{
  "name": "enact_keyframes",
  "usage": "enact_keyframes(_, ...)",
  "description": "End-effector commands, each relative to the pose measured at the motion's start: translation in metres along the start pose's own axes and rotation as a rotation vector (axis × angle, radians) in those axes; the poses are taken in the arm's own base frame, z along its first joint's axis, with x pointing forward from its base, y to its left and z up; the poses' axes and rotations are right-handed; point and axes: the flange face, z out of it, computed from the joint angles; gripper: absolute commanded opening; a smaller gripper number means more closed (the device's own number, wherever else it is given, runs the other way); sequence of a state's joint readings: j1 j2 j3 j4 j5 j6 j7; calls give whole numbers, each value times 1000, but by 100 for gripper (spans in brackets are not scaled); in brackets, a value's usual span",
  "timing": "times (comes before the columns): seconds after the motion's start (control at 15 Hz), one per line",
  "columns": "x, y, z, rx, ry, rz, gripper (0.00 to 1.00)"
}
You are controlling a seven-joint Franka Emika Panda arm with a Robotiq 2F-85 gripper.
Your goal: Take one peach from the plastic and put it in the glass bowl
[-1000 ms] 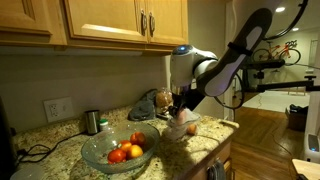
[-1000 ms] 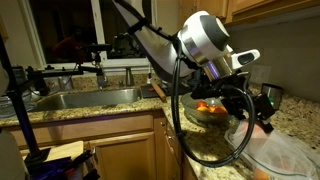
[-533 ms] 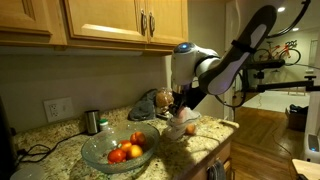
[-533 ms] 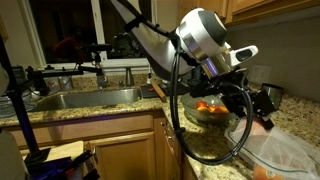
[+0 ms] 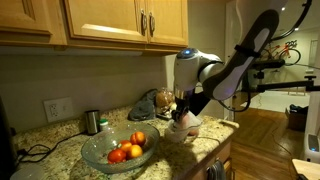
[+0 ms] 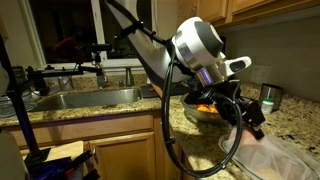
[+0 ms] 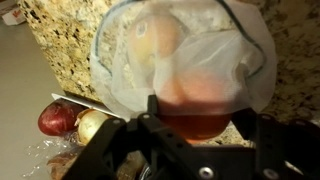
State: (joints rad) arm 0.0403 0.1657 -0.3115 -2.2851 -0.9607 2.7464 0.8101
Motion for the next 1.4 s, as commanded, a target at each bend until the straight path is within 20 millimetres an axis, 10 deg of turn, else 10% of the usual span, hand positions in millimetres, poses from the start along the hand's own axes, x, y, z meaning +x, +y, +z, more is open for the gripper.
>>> enact_keyframes(0.0,-13,3,1,28,3,10,47)
enact_keyframes(1.0,-33,-15,49,84,-78,3,47)
enact_keyframes(1.13,-34,-16,51,86,-88,8,93)
enact_keyframes(1.33,-32,-14,50,86,-88,13,99)
